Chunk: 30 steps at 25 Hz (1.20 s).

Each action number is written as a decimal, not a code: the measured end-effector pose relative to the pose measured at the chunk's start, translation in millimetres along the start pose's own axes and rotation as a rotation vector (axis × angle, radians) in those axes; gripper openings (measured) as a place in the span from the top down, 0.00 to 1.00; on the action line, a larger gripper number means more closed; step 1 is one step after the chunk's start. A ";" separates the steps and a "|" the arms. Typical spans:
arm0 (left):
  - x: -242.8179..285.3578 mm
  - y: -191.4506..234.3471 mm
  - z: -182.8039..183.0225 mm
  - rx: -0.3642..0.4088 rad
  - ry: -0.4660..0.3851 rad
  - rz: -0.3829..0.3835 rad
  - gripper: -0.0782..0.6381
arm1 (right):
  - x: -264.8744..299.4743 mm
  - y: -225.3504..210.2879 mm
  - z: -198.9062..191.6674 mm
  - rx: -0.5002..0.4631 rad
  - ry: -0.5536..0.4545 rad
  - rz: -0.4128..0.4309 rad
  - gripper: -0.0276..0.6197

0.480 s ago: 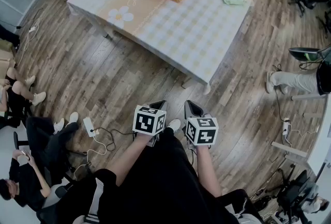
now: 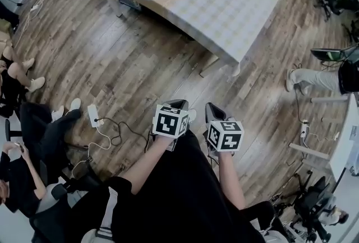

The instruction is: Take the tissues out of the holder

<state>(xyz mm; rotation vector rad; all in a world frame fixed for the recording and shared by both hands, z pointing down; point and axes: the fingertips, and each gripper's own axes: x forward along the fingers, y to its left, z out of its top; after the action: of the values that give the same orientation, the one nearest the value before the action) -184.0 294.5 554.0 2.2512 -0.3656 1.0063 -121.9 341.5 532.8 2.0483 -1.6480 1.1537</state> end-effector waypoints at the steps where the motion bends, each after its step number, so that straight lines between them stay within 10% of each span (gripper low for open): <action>1: -2.3 -2.5 -8.2 -0.001 0.003 -0.011 0.89 | -5.4 4.4 -7.5 0.011 -0.008 0.003 0.93; 30: 33.2 -55.0 47.7 0.096 -0.033 0.016 0.89 | -16.7 -68.2 45.8 0.022 -0.139 0.091 0.93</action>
<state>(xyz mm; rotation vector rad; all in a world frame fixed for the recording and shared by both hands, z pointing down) -108.3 305.3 530.5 2.3562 -0.3565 1.0157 -41.6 345.2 509.1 2.1306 -1.8184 1.0842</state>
